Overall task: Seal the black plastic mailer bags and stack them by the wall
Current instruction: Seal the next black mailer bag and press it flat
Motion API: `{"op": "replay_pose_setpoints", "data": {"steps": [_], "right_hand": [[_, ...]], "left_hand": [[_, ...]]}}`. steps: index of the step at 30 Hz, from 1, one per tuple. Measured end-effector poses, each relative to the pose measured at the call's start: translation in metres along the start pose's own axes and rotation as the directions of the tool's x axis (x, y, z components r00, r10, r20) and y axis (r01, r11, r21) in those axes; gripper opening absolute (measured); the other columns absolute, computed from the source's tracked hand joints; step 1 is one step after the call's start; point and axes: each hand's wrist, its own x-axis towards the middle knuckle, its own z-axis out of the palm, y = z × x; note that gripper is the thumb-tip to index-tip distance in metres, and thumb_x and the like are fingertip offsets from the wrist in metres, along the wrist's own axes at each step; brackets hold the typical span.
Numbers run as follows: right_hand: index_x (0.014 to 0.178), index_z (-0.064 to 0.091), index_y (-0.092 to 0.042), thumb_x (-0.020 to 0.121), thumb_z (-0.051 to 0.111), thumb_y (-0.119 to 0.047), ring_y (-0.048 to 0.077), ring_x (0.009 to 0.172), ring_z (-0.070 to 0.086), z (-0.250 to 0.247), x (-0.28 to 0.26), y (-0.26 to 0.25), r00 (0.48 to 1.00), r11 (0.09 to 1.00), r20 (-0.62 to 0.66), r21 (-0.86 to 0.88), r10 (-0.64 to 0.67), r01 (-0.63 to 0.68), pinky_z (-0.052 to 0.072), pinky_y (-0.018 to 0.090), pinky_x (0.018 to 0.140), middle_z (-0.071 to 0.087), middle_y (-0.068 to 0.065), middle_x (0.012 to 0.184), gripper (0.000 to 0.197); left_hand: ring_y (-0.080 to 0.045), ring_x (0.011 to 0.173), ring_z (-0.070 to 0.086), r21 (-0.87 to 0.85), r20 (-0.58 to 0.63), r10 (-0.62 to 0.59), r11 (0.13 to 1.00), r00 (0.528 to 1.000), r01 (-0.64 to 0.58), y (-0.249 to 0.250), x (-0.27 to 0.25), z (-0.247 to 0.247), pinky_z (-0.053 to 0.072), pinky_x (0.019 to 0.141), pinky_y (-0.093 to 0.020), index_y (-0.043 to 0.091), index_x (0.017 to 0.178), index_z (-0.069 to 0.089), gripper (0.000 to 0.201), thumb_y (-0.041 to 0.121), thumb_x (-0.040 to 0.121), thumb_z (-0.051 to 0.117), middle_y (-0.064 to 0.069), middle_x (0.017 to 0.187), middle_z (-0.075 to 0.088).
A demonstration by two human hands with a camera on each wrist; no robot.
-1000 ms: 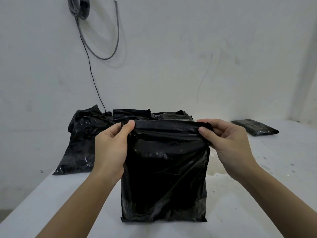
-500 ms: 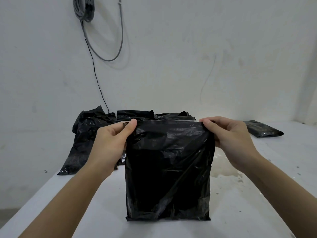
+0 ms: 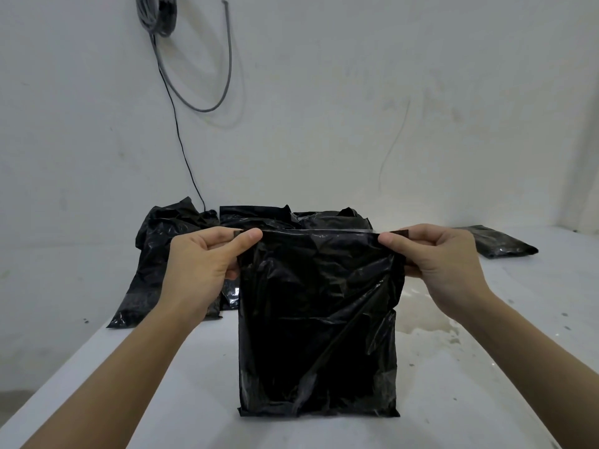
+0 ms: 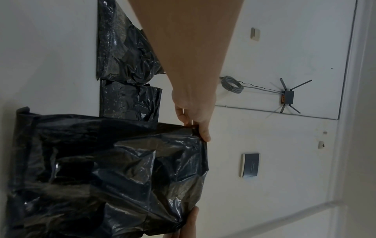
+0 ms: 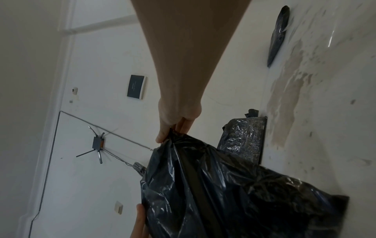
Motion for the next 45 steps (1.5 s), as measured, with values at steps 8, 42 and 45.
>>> {"op": "replay_pose_setpoints", "data": {"steps": [8,42,45], "right_hand": [[0.069,0.068,-0.004,0.061,0.073,-0.018,0.012,0.047,0.063,-0.006,0.004,0.003,0.998,1.0,0.059,0.001,-0.012,0.012,0.05,0.02,0.046,0.069,0.007,0.057,0.018],[0.073,0.073,-0.009,0.08,0.07,-0.016,0.006,0.061,0.065,-0.002,0.013,-0.005,0.997,0.989,0.069,-0.15,0.023,-0.012,0.054,0.02,0.055,0.072,-0.001,0.065,0.01],[0.072,0.072,-0.013,0.079,0.074,-0.023,0.001,0.07,0.057,-0.001,0.022,-0.007,0.987,0.96,-0.016,-0.233,0.159,-0.158,0.043,0.022,0.053,0.067,-0.014,0.07,0.012]], "left_hand": [[-0.013,0.058,0.06,-0.001,0.05,-0.025,1.0,0.998,0.025,-0.004,0.005,-0.001,0.052,0.053,-0.019,0.015,0.077,0.076,0.024,0.036,0.067,0.07,-0.006,0.072,0.074],[-0.001,0.068,0.066,0.034,0.046,-0.009,0.999,0.999,0.007,-0.009,0.015,-0.002,0.047,0.043,-0.016,0.016,0.087,0.074,0.011,0.024,0.085,0.066,0.005,0.079,0.074],[-0.003,0.085,0.066,-0.044,0.045,-0.113,0.992,0.993,0.115,-0.01,0.02,0.001,0.053,0.049,-0.021,0.013,0.087,0.074,0.012,0.023,0.084,0.068,0.001,0.099,0.071]]}}
